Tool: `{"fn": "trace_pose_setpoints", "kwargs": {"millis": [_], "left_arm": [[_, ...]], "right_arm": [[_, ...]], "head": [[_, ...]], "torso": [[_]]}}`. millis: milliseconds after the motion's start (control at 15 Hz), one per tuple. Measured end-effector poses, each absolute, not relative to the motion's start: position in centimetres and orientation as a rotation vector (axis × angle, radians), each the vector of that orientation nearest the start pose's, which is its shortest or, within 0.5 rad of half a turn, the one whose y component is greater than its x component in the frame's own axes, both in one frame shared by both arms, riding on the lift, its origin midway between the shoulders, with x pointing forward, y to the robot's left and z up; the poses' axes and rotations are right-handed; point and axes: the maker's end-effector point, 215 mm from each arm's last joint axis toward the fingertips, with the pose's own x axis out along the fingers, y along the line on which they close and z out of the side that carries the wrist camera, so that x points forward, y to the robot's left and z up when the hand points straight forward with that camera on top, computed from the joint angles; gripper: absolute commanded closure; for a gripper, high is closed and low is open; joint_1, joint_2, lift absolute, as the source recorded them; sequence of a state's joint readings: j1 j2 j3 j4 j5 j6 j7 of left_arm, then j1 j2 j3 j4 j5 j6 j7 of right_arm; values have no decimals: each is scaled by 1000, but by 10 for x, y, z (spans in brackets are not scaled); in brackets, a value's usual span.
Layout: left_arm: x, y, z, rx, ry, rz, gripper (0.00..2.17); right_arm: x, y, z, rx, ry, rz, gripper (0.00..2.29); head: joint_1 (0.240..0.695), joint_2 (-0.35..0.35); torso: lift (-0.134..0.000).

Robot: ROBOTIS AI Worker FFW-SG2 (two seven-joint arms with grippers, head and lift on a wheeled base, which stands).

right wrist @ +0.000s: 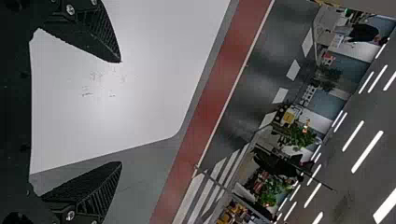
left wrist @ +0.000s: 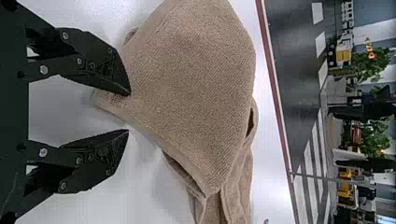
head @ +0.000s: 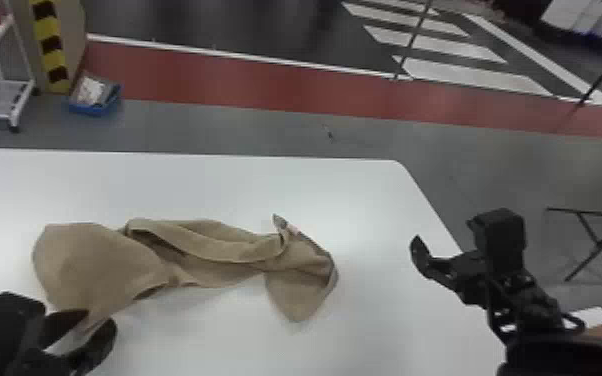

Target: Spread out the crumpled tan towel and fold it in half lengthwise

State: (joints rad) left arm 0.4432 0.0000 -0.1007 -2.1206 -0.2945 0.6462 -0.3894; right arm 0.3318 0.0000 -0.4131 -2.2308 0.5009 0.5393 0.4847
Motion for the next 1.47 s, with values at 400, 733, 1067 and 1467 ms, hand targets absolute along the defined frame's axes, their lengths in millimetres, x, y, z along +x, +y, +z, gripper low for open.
{"fn": "trace_pose_setpoints", "kwargs": {"millis": [400,733,1067,1467], "left_arm": [[406,142,-462,148,567,-383,1254],[399,138,-437,127,539,-422,1251],[393,143,-414,103,529,-433,1251],[389,140,-415,98,533,-444,1251]], "right_arm": [[440,-429,-331,-448,396,-125,110],[466,-399,-337,-434,398,-20,110],[519,-321,-362,-399,467,182,110],[555,-229,-398,-410,562,370,113]], "head": [[695,-350],[695,-331],[695,-220],[695,-109]], "torso": [[-125],[-125],[-125],[-125]]}}
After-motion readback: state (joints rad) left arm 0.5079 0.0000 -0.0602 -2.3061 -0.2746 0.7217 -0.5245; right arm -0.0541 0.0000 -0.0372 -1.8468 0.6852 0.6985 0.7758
